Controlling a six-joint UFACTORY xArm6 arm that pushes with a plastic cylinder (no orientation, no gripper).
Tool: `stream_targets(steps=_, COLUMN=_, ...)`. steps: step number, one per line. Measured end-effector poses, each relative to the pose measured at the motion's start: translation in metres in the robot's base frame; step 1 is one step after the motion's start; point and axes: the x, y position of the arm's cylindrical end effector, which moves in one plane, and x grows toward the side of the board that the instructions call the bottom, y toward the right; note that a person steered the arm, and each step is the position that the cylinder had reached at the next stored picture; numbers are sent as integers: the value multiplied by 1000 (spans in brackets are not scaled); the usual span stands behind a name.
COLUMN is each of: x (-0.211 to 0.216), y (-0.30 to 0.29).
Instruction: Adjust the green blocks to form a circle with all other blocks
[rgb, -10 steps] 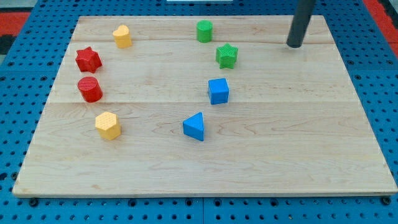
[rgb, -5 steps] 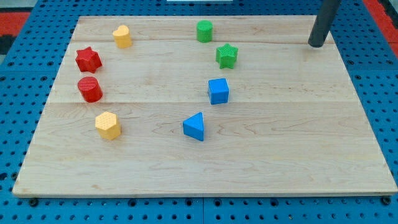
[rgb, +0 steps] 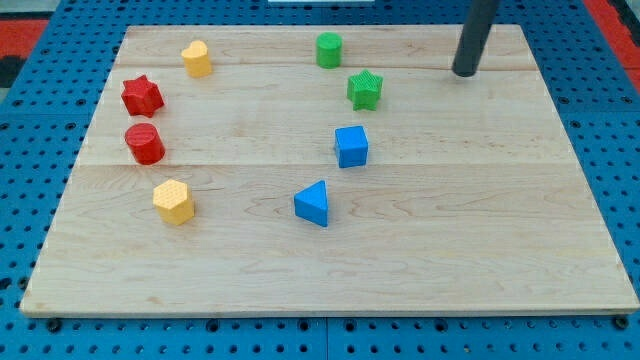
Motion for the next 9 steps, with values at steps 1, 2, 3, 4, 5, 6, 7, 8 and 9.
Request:
stream_targets(steps=1, x=-9, y=-7)
stream_targets(steps=2, x=-20, y=-19)
stream_targets(steps=3, x=-31, y=-33)
stream_targets(steps=4, x=-44, y=-49)
stream_targets(steps=5, x=-49, y=-75)
stream_targets(steps=6, x=-55, y=-95)
stream_targets(steps=7, x=-60, y=-113)
stream_targets(steps=8, x=-64, y=-130)
stream_targets(steps=9, x=-64, y=-151)
